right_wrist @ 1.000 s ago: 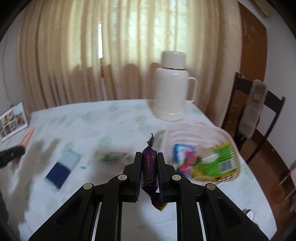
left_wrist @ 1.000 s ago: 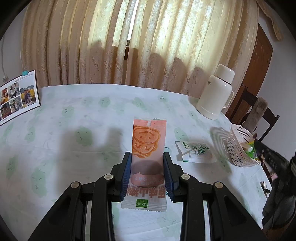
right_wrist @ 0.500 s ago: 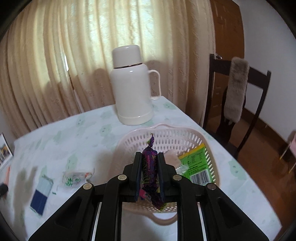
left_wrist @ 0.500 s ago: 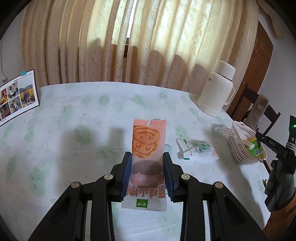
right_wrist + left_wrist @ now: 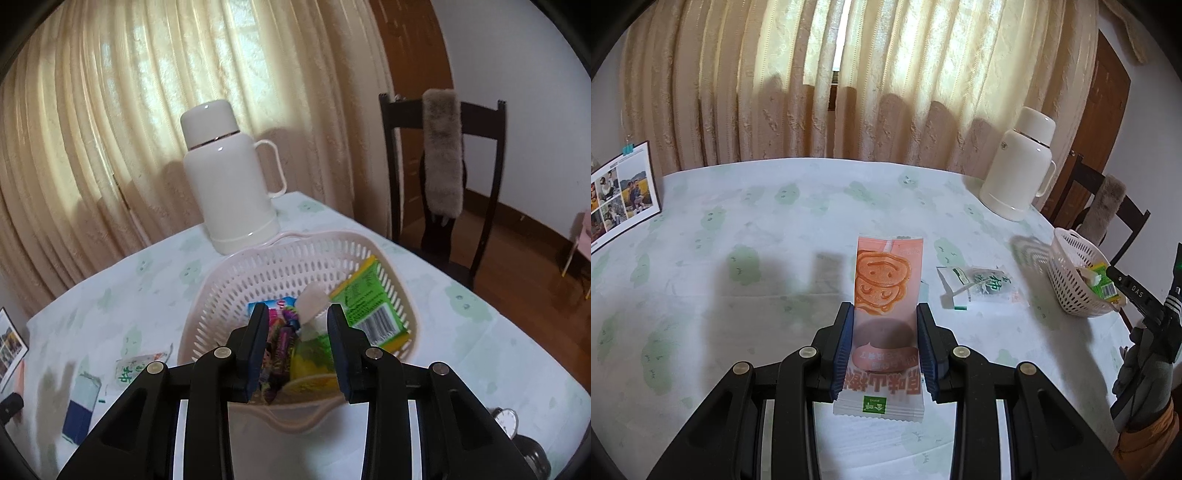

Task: Organize snacks
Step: 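Carry the purple candy bar into the basket and open the right gripper, then lower the pink smiley pack into the basket and open the left gripper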

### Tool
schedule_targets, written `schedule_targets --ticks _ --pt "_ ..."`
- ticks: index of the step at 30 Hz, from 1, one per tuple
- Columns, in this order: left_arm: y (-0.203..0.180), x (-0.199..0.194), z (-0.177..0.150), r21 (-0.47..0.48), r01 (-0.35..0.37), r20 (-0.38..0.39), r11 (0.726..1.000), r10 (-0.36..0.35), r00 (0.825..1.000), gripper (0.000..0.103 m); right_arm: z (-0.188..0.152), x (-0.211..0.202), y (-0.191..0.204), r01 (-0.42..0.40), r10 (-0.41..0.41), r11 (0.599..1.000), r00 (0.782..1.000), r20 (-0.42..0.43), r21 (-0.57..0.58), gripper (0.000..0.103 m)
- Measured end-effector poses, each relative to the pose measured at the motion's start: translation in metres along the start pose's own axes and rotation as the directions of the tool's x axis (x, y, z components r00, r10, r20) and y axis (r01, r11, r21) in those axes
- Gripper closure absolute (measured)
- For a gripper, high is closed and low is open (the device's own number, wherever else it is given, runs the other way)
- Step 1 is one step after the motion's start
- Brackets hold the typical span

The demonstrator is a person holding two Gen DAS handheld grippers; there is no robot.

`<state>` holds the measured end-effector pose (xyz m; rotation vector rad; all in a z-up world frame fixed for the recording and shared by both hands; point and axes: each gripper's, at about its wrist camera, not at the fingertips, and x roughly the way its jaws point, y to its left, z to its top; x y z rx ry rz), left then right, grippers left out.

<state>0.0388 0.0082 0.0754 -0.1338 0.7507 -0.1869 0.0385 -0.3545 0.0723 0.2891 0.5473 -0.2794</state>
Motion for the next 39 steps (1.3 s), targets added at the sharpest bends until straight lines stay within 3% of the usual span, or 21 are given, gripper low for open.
schedule_targets --ticks 5,7,9,11,17,26,29,39 --pt "-0.006 0.01 -0.005 -0.003 0.051 -0.021 0.999 -0.051 0.998 0.073 -0.008 -0.011 0.005 0.033 -0.03 0.999 0.997 0.073 -0.027 0.068" --pt "-0.009 0.014 -0.007 -0.001 0.064 -0.03 0.998 -0.064 0.998 0.073 -0.009 -0.015 0.006 0.054 -0.049 0.998 0.992 0.112 -0.042 0.064" --pt "-0.012 0.018 -0.007 0.0 0.073 -0.042 0.997 -0.073 0.996 0.073 -0.008 -0.018 0.005 0.07 -0.062 0.997 0.987 0.15 -0.045 0.054" --pt "-0.015 0.021 -0.006 -0.002 0.086 -0.054 0.996 -0.086 0.995 0.073 -0.007 -0.021 0.003 0.09 -0.08 0.995 0.98 0.184 -0.047 0.051" --pt "-0.038 0.022 0.006 0.02 0.128 -0.073 0.992 -0.127 0.989 0.073 -0.003 -0.021 -0.015 0.076 -0.076 0.997 0.977 0.201 0.005 0.051" --pt "-0.111 0.031 0.025 0.132 0.19 -0.068 0.973 -0.182 0.981 0.073 -0.014 -0.024 -0.026 0.058 -0.068 0.997 0.973 0.219 0.051 0.05" --pt "-0.134 0.04 0.03 0.154 0.219 -0.081 0.964 -0.208 0.975 0.073 -0.016 -0.031 -0.031 0.054 -0.07 0.996 0.967 0.243 0.071 0.046" --pt "-0.224 0.064 0.054 0.257 0.3 -0.089 0.919 -0.287 0.954 0.073 -0.013 -0.032 -0.045 0.014 -0.048 0.989 0.972 0.23 0.146 0.042"
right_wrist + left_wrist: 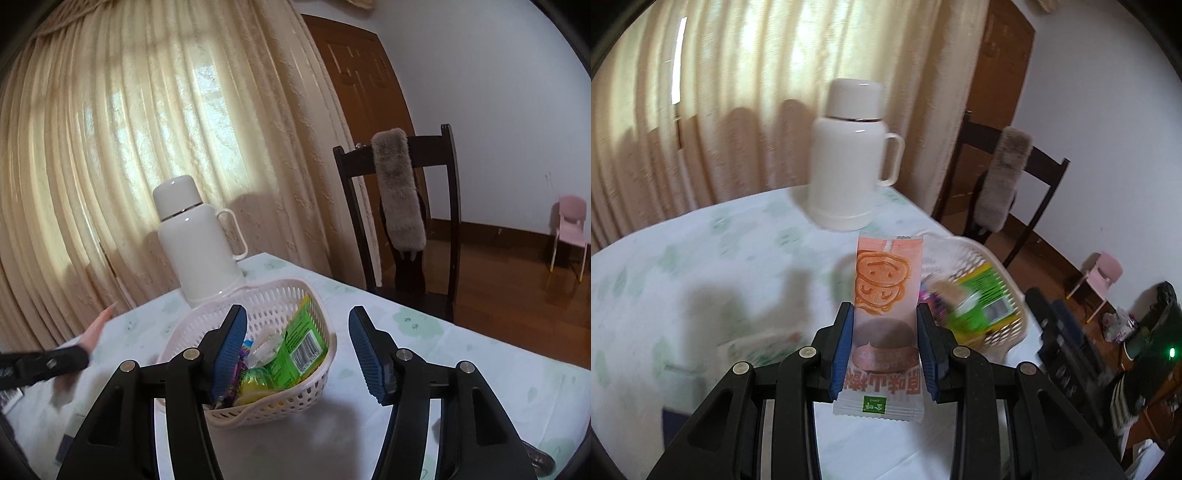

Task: Organize snacks
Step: 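Lower the pink smiley pack into the basket and open the left gripper, then move both tools back over the navy box and white bag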

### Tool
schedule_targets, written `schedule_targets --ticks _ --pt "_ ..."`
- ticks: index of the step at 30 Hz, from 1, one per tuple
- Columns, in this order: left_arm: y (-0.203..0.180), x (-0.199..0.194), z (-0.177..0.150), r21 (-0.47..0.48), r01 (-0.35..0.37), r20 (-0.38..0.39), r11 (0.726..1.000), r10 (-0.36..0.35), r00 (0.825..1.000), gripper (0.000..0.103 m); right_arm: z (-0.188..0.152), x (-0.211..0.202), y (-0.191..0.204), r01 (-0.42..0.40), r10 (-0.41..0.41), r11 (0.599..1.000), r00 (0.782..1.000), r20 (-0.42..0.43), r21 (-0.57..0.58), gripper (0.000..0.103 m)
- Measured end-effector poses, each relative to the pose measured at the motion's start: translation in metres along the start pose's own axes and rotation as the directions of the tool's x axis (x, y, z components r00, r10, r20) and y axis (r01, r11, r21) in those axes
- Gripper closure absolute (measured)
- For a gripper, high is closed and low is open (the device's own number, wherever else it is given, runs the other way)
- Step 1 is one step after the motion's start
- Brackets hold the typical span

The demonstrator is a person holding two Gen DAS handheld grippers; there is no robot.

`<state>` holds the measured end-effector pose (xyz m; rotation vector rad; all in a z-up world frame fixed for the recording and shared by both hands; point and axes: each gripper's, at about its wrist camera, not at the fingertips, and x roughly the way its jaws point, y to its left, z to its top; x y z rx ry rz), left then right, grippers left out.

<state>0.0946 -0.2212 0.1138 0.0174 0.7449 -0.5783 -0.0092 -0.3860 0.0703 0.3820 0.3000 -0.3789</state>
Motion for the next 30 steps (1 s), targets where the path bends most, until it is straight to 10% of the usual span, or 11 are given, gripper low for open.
schedule_targets --ticks 9,13,30 --pt "-0.032 0.047 0.007 0.04 0.048 -0.052 0.998 -0.046 0.998 0.07 0.004 -0.005 -0.015 -0.004 0.003 0.996 1.0 0.011 0.086 0.041" --pt "-0.032 0.057 0.006 0.021 0.05 -0.058 0.999 -0.048 0.997 0.047 0.002 -0.004 -0.019 0.0 0.0 0.994 1.0 0.004 0.11 0.041" --pt "-0.003 0.031 -0.007 -0.005 -0.046 -0.048 0.999 0.045 0.998 0.043 -0.002 -0.015 -0.003 -0.048 0.046 0.998 0.998 0.05 0.038 0.04"
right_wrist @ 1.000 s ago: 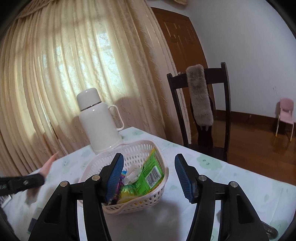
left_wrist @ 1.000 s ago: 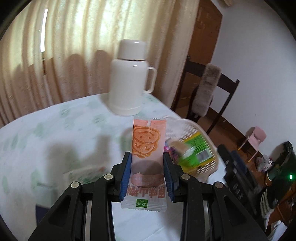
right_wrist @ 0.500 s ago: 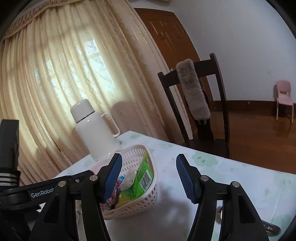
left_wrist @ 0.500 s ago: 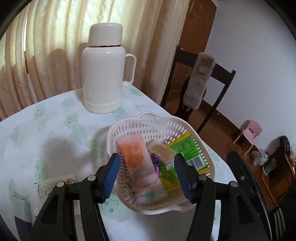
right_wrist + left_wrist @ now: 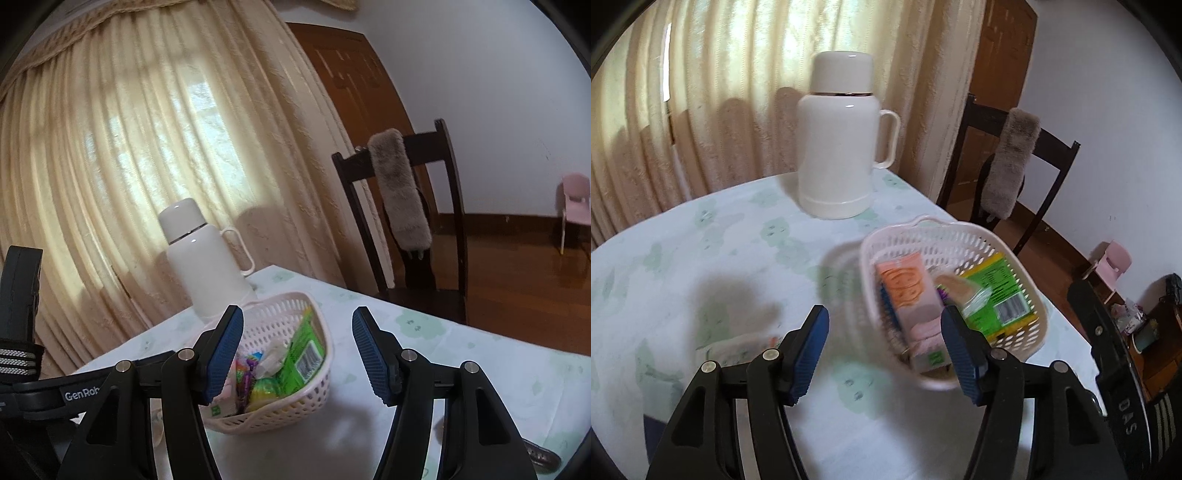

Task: Organize snacks
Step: 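Move both tools back over the navy box and white bag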

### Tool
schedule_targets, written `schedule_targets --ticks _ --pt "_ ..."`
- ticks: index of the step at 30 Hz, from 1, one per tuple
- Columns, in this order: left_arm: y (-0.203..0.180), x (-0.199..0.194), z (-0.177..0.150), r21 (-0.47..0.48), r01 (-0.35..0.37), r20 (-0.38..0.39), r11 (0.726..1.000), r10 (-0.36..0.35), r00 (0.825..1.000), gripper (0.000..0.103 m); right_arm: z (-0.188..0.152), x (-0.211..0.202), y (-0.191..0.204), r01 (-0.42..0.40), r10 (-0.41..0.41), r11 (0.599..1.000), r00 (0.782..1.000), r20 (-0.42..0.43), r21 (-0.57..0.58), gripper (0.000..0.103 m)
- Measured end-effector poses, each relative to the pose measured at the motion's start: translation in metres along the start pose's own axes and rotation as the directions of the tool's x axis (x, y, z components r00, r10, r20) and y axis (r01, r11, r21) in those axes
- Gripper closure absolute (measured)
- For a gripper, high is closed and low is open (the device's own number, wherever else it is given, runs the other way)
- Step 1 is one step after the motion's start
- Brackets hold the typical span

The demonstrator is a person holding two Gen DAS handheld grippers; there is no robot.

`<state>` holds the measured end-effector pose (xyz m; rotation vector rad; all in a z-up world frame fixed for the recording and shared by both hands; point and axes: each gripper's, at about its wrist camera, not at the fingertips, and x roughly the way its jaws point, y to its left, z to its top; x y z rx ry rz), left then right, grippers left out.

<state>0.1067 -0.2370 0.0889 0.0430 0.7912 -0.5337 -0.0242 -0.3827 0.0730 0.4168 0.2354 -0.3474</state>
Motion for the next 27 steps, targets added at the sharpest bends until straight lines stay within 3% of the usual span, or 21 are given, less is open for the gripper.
schedule_targets --ticks 14,19,27 --pt "0.077 -0.027 -0.03 -0.125 -0.131 -0.036 0.983 0.128 0.991 0.041 -0.006 0.003 0.015 -0.015 0.014 0.997 1.0 -0.018 -0.073 0.037" --pt "0.106 -0.037 -0.044 -0.168 -0.182 -0.058 0.969 0.175 0.983 0.035 -0.008 0.004 0.017 -0.01 0.008 0.996 1.0 -0.025 -0.091 0.037" --pt "0.161 -0.052 -0.069 -0.252 -0.262 -0.095 0.932 0.245 0.965 0.035 -0.009 0.005 0.019 -0.004 0.001 0.994 1.0 -0.027 -0.108 0.037"
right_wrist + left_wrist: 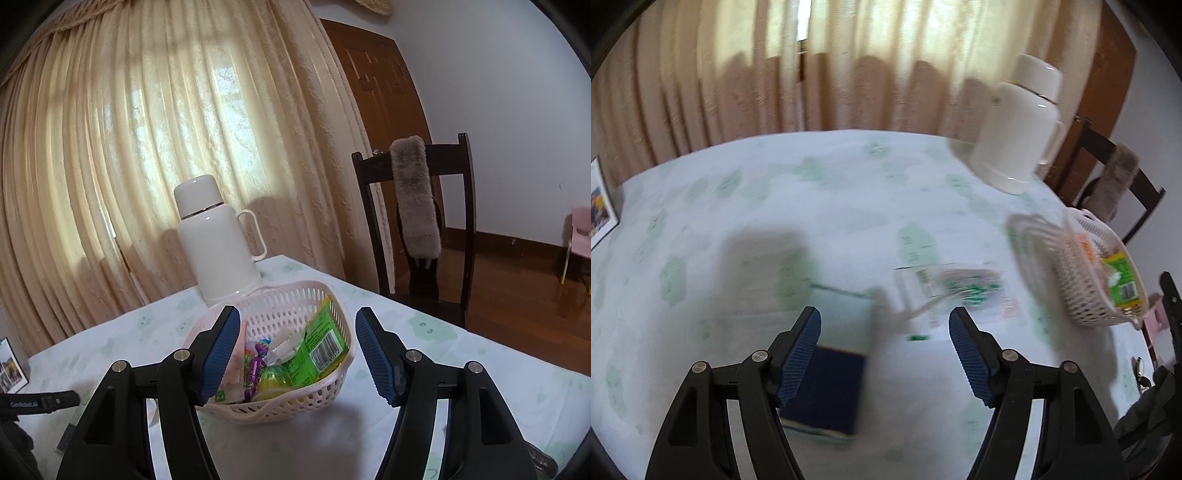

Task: Organize snacks
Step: 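Move both tools back over the navy box and white bag, then grasp the navy-and-teal box with the left gripper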

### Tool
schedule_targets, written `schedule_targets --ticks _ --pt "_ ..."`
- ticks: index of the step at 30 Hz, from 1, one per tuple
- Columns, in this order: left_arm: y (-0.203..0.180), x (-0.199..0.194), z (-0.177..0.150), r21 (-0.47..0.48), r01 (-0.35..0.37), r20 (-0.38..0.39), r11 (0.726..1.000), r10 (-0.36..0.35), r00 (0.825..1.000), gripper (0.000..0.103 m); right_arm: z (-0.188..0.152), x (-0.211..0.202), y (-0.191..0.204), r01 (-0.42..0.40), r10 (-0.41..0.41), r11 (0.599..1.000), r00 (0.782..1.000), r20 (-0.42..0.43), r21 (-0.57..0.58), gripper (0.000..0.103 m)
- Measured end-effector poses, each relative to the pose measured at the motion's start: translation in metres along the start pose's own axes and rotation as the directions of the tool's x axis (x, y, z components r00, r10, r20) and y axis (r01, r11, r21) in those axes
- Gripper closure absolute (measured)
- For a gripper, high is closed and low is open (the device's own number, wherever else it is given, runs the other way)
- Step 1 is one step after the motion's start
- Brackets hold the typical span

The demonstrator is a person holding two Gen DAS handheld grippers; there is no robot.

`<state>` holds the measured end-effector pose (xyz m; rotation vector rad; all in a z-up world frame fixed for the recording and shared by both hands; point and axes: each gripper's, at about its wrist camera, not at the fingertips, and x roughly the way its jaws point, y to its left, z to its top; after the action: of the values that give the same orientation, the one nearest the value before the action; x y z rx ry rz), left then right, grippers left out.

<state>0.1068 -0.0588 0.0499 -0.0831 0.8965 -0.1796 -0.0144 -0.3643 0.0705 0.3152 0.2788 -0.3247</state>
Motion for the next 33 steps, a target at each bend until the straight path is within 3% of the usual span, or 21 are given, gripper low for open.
schedule_targets --ticks 6,24,27,29,33 --pt "0.021 0.01 -0.01 -0.045 -0.014 -0.044 0.999 0.012 0.999 0.035 -0.002 0.003 0.001 0.003 -0.004 1.0 1.0 -0.01 -0.015 0.037" --pt "0.022 0.032 -0.025 0.005 -0.039 -0.094 0.999 0.04 0.995 0.035 -0.003 0.005 0.004 0.009 -0.009 0.999 1.0 -0.014 -0.034 0.037" --pt "0.022 0.032 -0.026 0.016 -0.058 -0.086 0.998 0.06 0.994 0.039 -0.003 0.004 0.005 0.009 -0.009 0.999 1.0 -0.011 -0.036 0.037" --pt "0.022 0.032 -0.027 0.025 -0.084 -0.077 0.996 0.086 0.993 0.052 -0.004 0.004 0.005 0.008 -0.008 0.999 1.0 -0.01 -0.039 0.037" --pt "0.024 0.029 -0.029 0.016 -0.087 -0.071 0.996 0.088 0.994 0.054 -0.004 0.004 0.006 0.008 -0.008 0.999 1.0 -0.009 -0.041 0.037"
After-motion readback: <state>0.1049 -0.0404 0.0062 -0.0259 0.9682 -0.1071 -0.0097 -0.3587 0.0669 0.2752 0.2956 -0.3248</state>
